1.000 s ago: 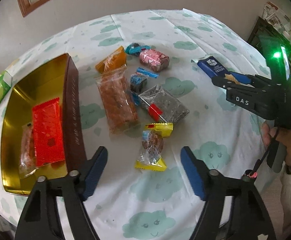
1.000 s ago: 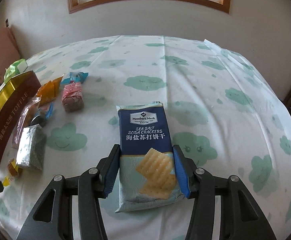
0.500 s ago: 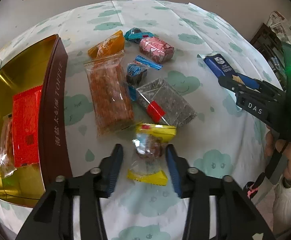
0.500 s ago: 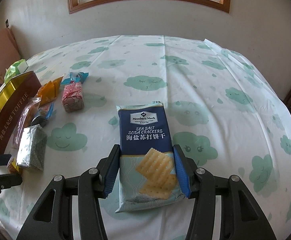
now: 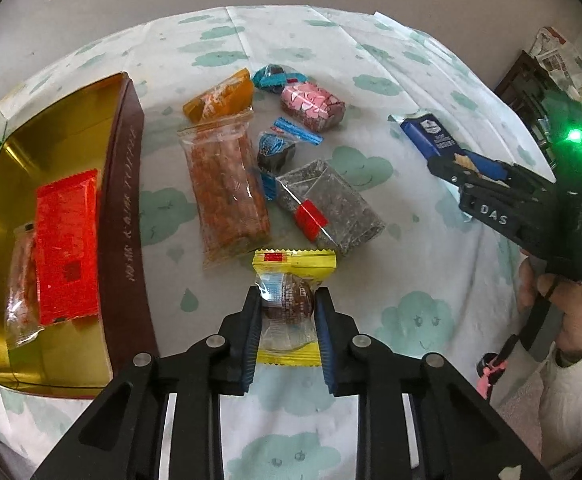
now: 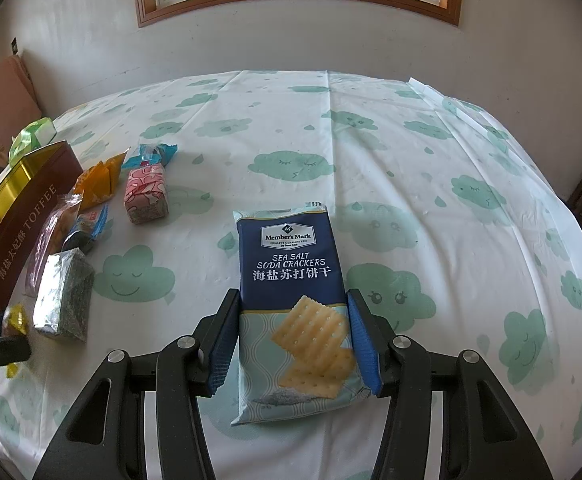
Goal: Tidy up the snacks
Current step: 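Carry the yellow candy into the gold tin and open the left tool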
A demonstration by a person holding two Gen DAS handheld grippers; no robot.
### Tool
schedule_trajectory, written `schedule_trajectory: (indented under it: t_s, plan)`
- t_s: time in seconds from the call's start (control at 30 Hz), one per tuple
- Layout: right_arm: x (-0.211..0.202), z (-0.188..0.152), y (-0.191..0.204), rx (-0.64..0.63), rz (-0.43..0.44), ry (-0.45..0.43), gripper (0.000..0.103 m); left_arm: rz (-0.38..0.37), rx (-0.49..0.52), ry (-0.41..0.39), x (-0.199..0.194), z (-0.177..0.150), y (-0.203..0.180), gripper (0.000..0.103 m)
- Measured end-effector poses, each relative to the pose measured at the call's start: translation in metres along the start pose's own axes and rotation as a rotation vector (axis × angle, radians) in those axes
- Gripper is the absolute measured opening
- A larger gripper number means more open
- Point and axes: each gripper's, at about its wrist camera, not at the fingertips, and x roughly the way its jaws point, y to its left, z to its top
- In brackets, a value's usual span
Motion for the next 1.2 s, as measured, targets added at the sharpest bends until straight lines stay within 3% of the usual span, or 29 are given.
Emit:
schedule_trajectory:
  t_s: [0.27, 0.47, 0.73, 1.0, 1.2]
  plan:
    - [0.000, 0.000, 0.000, -0.001, -0.001, 0.000, 0.053, 0.011, -0.001, -0.084, -0.039, 0.006, 0.012, 0.022]
    - [0.001, 0.000, 0.001, -0.001, 0.000, 0.000, 0.053, 0.117, -0.073, -0.157, -0.067, 0.015, 0.062, 0.023]
    - [0.001, 0.000, 0.001, -0.001, -0.001, 0.000, 0.053, 0.252, -0.204, -0.122, -0.065, 0.012, 0.145, 0.023]
    - [0.001, 0.000, 0.001, -0.002, -0.001, 0.001, 0.053, 0.287, -0.233, -0.071, -0.048, 0.000, 0.175, 0.023]
    - [0.002, 0.000, 0.001, -0.002, -0.001, 0.001, 0.053, 0.301, -0.228, -0.048, -0.039, -0.005, 0.178, 0.023]
